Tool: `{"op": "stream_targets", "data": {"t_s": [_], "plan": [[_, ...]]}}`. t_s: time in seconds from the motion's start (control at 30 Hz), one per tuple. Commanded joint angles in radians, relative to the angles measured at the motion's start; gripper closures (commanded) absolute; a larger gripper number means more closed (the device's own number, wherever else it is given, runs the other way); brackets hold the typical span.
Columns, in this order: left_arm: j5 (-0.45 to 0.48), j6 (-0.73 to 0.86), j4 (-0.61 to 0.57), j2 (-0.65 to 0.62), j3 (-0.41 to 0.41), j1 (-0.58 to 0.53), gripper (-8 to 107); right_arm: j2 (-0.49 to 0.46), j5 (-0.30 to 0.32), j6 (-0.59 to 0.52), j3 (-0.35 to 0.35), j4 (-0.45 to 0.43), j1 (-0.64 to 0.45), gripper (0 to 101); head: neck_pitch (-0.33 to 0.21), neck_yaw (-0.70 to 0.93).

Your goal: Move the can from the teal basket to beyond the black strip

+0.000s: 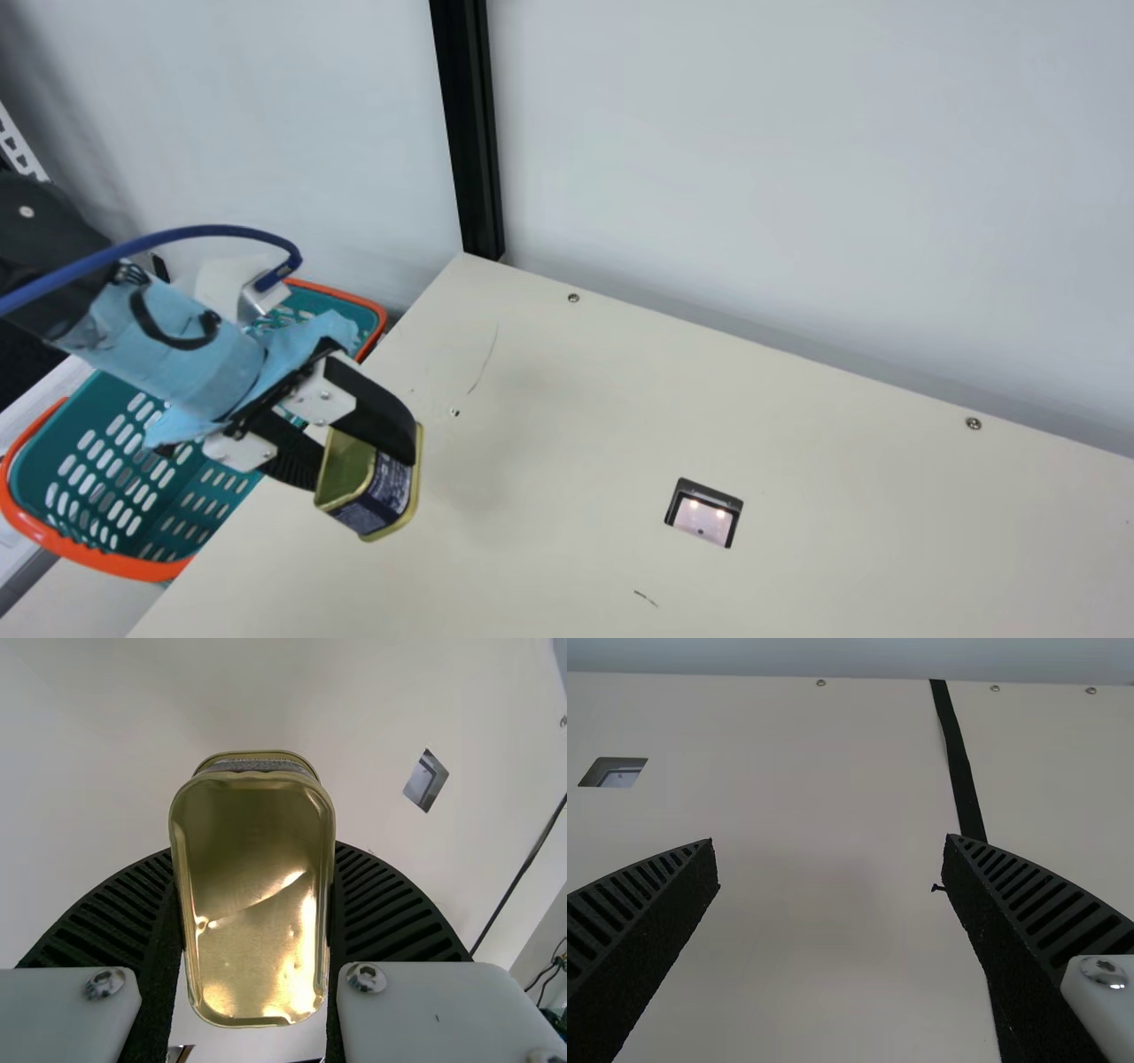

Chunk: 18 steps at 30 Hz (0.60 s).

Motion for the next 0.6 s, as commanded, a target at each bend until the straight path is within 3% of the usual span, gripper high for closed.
{"op": "stream_targets", "data": {"t_s": [0.0, 0.57], "plan": [[0.0, 0.0, 0.0, 0.0, 0.0, 0.0, 89, 0.0, 0.0, 0.0, 0.0, 0.0, 0.0, 0, -0.047, 0.014], [0.002, -0.005, -0.142, -0.012, 0.091, -0.009, 89, 0.0, 0.0, 0.0, 0.0, 0.0, 0.0, 0, -0.047, 0.014]]}}
